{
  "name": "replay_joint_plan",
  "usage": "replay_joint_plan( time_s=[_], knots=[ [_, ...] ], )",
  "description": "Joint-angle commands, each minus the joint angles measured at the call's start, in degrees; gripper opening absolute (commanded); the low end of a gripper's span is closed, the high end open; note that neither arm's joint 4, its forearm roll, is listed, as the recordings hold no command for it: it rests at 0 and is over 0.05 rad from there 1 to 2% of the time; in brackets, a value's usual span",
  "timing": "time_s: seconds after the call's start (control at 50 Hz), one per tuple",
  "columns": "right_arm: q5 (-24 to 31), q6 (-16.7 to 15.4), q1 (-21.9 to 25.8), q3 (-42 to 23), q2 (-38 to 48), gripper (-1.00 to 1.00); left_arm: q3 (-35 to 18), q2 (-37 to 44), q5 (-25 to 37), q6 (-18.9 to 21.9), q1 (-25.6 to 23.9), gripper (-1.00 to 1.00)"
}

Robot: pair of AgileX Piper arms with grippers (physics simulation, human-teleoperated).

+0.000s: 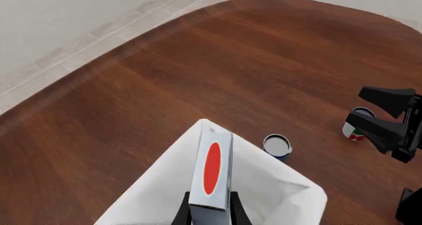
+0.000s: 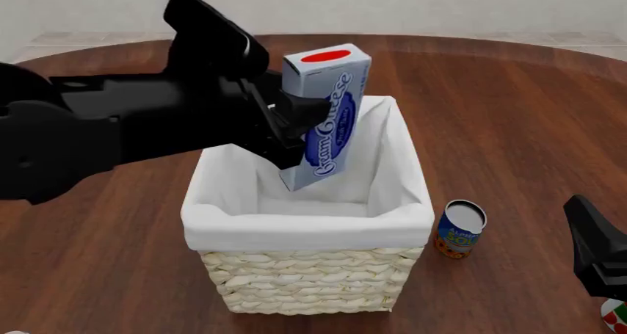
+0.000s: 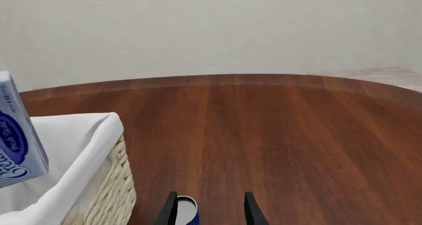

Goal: Pick up the cream cheese box, and put it in the basket.

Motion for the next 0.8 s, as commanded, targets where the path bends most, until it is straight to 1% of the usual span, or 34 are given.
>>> replay_joint_plan(
  time_s=[0.02, 0.22, 0.24, 0.62, 0.8],
  knots=[
    [-0.1, 0.0, 0.1, 0.0, 0.1, 1.00, -0.9, 0.7, 0.4, 1.0, 0.3, -1.00],
    [0.0, 0.0, 0.1, 0.0, 0.0, 1.00, -0.6, 0.7, -0.2, 1.8, 0.3, -1.00],
    [0.0, 0.0, 0.1, 0.0, 0.0, 1.00, -0.5, 0.7, -0.2, 1.8, 0.3, 1.00],
    [0.0, 0.0, 0.3, 0.0, 0.0, 1.00, -0.2, 0.5, -0.7, 1.9, -0.1, 1.00],
    [0.0, 0.0, 0.4, 0.0, 0.1, 1.00, -0.5, -1.4, 0.3, 1.9, 0.1, 1.00]
  ],
)
